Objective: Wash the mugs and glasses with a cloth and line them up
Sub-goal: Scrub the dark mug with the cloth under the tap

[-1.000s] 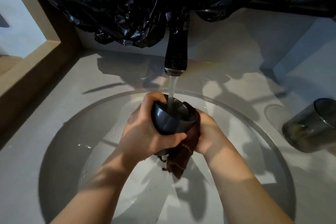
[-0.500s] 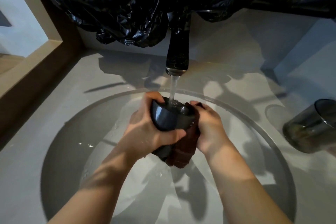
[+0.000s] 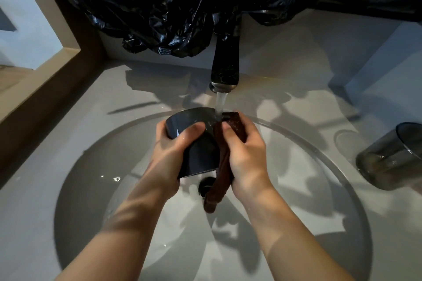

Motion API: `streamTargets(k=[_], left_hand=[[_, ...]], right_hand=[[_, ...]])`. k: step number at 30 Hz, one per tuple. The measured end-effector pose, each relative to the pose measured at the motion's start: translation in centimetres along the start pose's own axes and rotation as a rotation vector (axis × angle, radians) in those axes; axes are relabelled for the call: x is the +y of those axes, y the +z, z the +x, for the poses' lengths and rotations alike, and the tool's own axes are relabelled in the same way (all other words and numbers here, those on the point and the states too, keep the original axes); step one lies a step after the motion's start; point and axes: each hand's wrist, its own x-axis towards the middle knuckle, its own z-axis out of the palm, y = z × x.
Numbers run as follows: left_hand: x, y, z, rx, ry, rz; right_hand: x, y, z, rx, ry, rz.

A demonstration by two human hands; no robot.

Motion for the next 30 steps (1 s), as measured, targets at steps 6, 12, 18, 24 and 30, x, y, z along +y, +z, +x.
streamTargets(k=[6, 12, 18, 24, 30], left_hand=[[-0.3, 0.3, -0.3, 0.004, 0.074, 0.083], [-0.5, 0.4, -0.3, -0.019, 0.069, 0.114], [-0.7, 0.9, -0.3, 0.077, 0.008, 0.003], [-0.1, 0.4, 0.4, 0.069, -0.088, -0.136], [-0.5, 0.6, 0.0, 0.093, 0.037, 0.036]], right_hand=[[-0.1, -0.9, 0.9, 0.159, -0.084, -0.157], [-0.4, -0.9, 0.9, 0.048, 0.073, 0.041], [-0.3, -0.5, 0.2, 0.099, 0.109, 0.062], [-0.1, -0.4, -0.1, -0.218, 0.231, 0.36], [0.8, -0.6, 1.0, -0.059, 0.172, 0.198]])
